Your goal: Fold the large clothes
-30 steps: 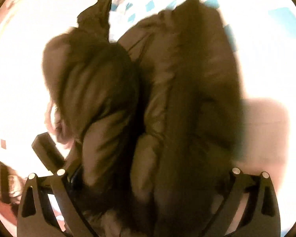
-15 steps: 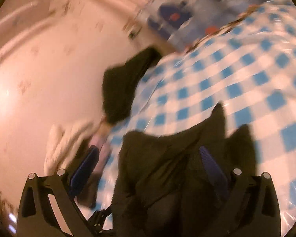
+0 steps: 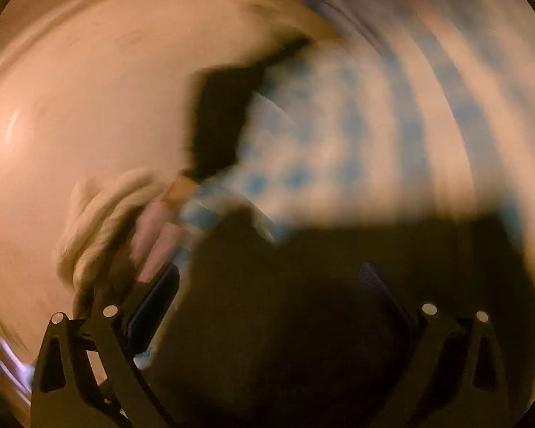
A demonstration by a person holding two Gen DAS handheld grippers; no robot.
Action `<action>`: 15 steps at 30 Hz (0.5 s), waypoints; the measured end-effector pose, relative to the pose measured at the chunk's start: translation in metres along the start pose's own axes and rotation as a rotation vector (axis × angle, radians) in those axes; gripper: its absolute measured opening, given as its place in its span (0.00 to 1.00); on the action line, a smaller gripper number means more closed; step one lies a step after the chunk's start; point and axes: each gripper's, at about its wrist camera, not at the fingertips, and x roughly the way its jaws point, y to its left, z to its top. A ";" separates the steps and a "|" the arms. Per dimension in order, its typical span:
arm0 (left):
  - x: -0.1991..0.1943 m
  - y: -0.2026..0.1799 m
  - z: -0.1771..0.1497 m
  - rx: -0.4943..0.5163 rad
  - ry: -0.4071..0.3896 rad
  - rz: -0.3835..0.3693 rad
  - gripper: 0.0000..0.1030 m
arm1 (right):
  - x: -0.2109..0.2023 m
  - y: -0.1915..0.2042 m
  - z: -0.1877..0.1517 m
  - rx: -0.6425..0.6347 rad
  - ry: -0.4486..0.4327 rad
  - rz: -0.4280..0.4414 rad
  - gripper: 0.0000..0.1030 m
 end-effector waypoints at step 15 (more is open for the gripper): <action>-0.040 -0.012 0.002 0.008 -0.193 0.166 0.94 | -0.019 0.059 -0.059 -0.551 0.170 -0.645 0.93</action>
